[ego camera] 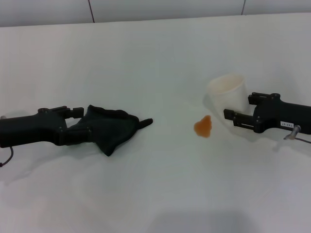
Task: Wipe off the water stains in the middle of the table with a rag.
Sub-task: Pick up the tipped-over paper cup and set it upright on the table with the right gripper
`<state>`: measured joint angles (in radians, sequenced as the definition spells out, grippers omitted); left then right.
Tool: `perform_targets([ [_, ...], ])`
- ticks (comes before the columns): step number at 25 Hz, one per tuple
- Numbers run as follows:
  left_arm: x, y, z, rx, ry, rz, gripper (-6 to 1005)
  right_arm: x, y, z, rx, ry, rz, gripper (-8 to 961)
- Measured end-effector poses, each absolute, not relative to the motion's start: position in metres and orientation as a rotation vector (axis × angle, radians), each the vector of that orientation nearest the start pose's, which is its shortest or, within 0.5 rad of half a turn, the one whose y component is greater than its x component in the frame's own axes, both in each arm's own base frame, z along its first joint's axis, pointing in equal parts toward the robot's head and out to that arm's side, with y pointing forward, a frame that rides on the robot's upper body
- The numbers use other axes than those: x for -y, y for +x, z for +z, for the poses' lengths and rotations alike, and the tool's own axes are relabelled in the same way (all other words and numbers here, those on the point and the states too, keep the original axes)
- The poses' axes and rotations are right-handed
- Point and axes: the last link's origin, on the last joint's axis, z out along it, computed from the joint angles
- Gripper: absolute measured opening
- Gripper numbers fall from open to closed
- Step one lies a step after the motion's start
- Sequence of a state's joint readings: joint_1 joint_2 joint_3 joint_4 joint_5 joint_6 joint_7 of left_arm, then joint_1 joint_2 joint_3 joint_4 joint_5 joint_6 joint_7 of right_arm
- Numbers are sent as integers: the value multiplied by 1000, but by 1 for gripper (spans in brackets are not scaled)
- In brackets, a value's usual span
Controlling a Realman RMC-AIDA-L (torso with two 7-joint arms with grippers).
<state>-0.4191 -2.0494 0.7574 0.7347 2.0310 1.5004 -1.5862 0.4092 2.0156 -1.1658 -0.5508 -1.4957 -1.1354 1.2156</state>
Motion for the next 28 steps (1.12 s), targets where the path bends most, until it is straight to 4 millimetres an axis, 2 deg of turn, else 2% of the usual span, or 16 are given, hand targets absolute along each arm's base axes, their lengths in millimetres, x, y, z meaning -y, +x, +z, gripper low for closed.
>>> perform_targets([
  [28, -313, -300, 15, 925, -2642, -539, 872, -325, 316, -24, -675, -2489, 524, 607],
])
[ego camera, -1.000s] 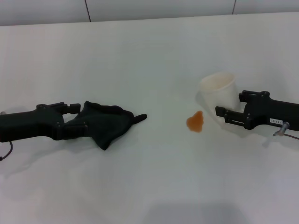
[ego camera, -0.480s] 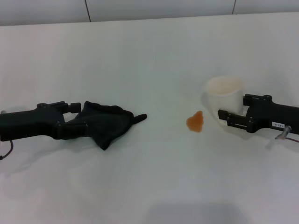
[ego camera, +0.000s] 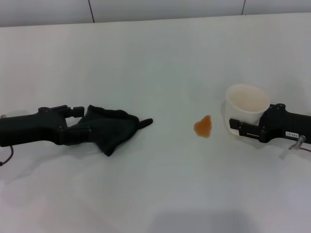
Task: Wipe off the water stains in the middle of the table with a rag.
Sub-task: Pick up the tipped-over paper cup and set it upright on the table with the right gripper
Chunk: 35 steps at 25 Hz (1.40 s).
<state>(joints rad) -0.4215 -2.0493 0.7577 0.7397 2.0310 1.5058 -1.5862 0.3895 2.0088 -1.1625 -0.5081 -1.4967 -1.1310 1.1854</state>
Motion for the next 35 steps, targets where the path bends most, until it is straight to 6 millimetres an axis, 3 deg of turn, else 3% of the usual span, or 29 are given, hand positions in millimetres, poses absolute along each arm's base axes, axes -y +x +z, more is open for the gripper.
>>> perform_targets([
  [19, -316, -299, 15, 917, -2637, -538, 869, -327, 309, -21, -606, -2519, 534, 617],
  [24, -316, -299, 15, 916, -2636, -540, 869, -327, 307, -20, -598, -2529, 535, 657],
  [30, -317, -298, 15, 915, -2635, -543, 868, -328, 306, -20, -596, -2537, 527, 852],
  [35, -317, -298, 15, 914, -2635, -543, 867, -329, 305, -20, -593, -2542, 528, 874],
])
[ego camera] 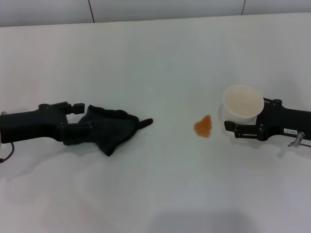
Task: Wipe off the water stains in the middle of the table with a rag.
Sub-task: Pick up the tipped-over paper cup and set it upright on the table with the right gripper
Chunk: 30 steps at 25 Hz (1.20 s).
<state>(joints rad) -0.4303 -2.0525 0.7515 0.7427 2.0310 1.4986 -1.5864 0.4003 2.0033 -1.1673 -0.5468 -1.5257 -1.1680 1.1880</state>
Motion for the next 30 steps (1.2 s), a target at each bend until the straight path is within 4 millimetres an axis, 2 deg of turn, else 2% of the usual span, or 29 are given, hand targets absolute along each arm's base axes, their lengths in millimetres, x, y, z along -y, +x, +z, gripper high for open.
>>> perform_targets([
  [14, -318, -299, 15, 918, -2628, -539, 865, -327, 307, -12, -627, -2594, 408, 874],
  [20, -318, -298, 15, 918, -2627, -540, 865, -323, 307, 2, -607, -2588, 400, 874],
  [30, -320, -298, 17, 910, -2623, -536, 863, -324, 306, 13, -605, -2623, 265, 875],
])
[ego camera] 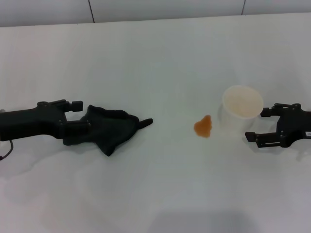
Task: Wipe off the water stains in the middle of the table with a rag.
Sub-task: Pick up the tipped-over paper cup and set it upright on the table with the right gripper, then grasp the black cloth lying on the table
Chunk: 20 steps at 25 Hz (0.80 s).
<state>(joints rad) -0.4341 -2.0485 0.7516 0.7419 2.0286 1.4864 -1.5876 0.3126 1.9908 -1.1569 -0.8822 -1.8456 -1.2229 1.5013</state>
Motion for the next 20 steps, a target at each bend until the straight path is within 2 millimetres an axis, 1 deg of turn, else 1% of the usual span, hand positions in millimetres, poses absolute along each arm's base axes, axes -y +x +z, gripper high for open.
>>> perform_targets([
  [6, -320, -298, 18, 908, -2623, -536, 862, -324, 301, 27, -581, -2629, 220, 875],
  [10, -320, -298, 18, 906, -2623, -535, 862, -326, 297, 44, -579, -2600, 218, 875],
  [14, -320, -298, 18, 906, -2624, -533, 861, -323, 297, 61, -582, -2581, 217, 875],
  [20, -320, -298, 18, 906, -2624, -533, 861, -320, 291, 73, -557, -2588, 248, 875],
])
